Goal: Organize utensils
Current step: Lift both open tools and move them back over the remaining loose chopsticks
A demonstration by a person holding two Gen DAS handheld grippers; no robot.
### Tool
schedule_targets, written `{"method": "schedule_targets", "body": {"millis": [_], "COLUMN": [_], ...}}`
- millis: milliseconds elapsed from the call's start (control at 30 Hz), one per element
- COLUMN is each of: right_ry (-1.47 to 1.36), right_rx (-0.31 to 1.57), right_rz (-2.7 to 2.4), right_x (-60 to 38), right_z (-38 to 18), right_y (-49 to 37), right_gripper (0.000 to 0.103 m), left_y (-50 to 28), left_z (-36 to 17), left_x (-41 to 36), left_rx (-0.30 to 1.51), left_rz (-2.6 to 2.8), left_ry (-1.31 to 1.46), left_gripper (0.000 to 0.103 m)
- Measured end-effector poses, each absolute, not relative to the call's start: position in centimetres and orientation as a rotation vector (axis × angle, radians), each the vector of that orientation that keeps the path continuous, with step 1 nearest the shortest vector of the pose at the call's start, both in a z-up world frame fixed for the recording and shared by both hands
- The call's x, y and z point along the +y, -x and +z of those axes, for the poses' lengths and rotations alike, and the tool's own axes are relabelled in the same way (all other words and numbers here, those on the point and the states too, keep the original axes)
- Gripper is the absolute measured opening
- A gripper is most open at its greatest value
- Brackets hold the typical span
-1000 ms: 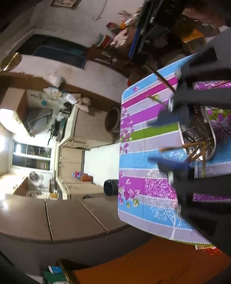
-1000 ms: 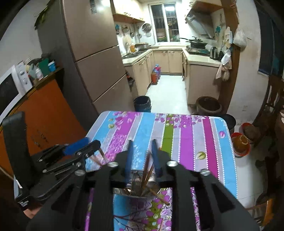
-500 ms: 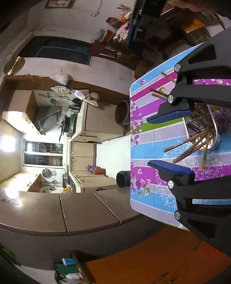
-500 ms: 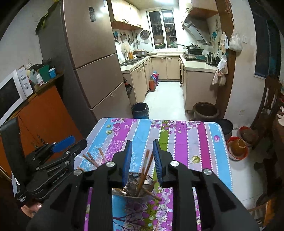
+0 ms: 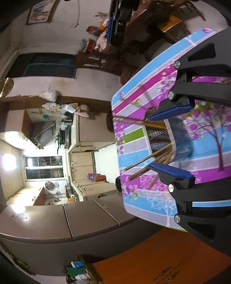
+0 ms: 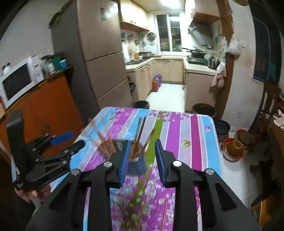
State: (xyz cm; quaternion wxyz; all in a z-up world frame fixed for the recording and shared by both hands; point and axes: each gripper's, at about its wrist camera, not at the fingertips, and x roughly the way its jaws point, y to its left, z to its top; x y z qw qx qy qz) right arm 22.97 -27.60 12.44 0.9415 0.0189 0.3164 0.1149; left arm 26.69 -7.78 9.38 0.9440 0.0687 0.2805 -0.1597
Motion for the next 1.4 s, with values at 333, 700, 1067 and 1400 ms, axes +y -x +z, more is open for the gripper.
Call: {"method": "schedule_targets", "body": {"millis": [333, 700, 1067, 1400], "right_ry": [0.022, -0.001, 0.055, 0.16], "right_rx": [0.583, 0.582, 0.597, 0.562], "right_rz": [0.252, 0.099, 0.092, 0.158], "right_x": [-29.3, -33.4, -33.0, -30.9], "right_z": [6.8, -2.0, -10.6, -13.5], "right_y": [-11.3, -4.0, 0.2, 1.4], "right_gripper": [0.039, 0.042, 0.042, 0.039], "left_y": [-17.2, -11.1, -3.6, -0.5], "left_z": [2.4, -5.1, -10.9, -14.6], "left_x": [-10.5, -13.1, -15.0, -16.8], "left_rx": [0.607, 0.636, 0.489, 0.443], "left_rz": [-0.432, -0.435, -0.435, -0.41], "left_ry": [-0.217, -0.272, -0.278, -0.24], "left_gripper": [0.062, 0.062, 0.061, 0.061]}}
